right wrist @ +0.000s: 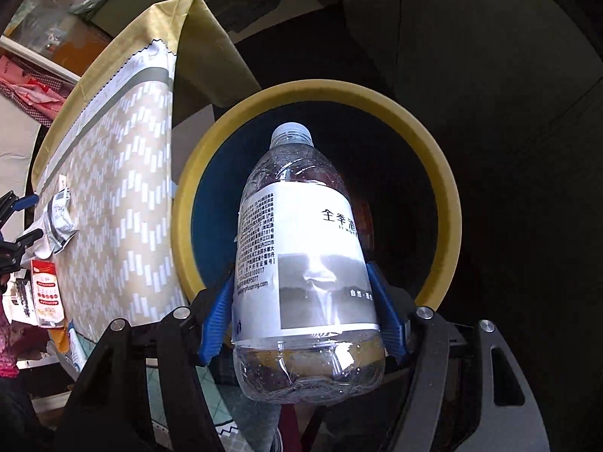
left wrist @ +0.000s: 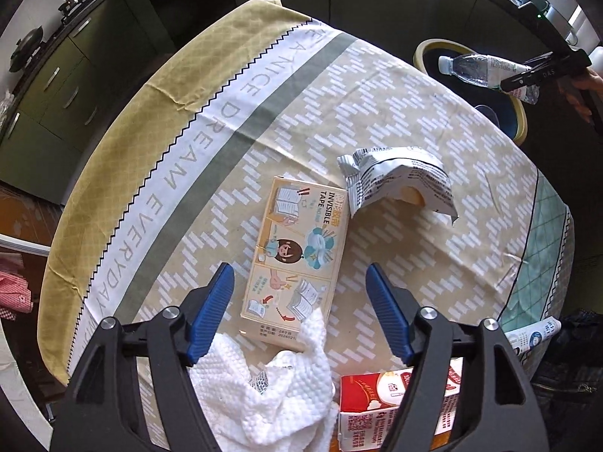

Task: Collect trash
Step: 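Carry the water bottle over the bin and open right tool while left reaches the tape box, then grasp the invisible-tape box with left tool and lift it toward the bin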

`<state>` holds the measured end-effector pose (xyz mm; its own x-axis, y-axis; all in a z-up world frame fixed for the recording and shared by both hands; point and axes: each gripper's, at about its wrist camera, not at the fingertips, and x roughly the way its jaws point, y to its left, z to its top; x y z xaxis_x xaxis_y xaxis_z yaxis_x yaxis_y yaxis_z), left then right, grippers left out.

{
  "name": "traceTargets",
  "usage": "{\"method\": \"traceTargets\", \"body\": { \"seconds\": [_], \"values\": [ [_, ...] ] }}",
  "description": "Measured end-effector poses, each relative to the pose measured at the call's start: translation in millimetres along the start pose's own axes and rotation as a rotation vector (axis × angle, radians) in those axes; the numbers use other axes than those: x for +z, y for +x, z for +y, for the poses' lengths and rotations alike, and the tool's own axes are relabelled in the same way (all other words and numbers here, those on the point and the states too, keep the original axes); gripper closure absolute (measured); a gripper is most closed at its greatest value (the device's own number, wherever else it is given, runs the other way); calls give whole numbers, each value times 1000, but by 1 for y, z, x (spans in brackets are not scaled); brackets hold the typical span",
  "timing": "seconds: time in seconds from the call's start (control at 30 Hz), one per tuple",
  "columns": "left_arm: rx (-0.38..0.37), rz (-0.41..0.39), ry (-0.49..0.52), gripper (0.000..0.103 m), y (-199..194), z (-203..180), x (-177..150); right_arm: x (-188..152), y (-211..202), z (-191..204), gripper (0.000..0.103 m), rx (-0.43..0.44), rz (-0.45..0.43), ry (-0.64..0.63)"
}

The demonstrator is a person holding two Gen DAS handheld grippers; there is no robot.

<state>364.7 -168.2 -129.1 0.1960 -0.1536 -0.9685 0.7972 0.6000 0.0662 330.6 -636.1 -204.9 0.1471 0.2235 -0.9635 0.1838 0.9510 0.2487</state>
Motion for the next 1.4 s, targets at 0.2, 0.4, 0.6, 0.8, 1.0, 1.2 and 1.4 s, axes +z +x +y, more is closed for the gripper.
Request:
{"method": "traceTargets", "body": {
  "seconds": [0.2, 0.4, 0.6, 0.8, 1.0, 1.2, 1.4],
  "values": [
    [26, 10, 27, 28, 7, -6, 1, 8, -2, 2, 24, 14, -38, 6],
    [23, 38, 43, 28, 25, -5, 10, -7, -21, 23, 24, 64, -42, -22],
    [7, 70, 67, 28, 42, -6, 15, -30, -28, 43, 24, 125, -41, -60],
    [-10, 77, 44, 47, 45, -6, 6, -51, -31, 51, 23, 178, -46, -72],
    [-3, 26, 12, 47, 19, -5, 4, -67, -37, 49, 22, 225, -64, -68],
    [24, -17, 38, 47, -28, -17, 14, -85, -47, 38, 22, 270, -103, -49],
    [19, -62, 91, 47, -68, -54, 45, -99, -54, 14, 22, 309, -146, -12]
  ]
}}
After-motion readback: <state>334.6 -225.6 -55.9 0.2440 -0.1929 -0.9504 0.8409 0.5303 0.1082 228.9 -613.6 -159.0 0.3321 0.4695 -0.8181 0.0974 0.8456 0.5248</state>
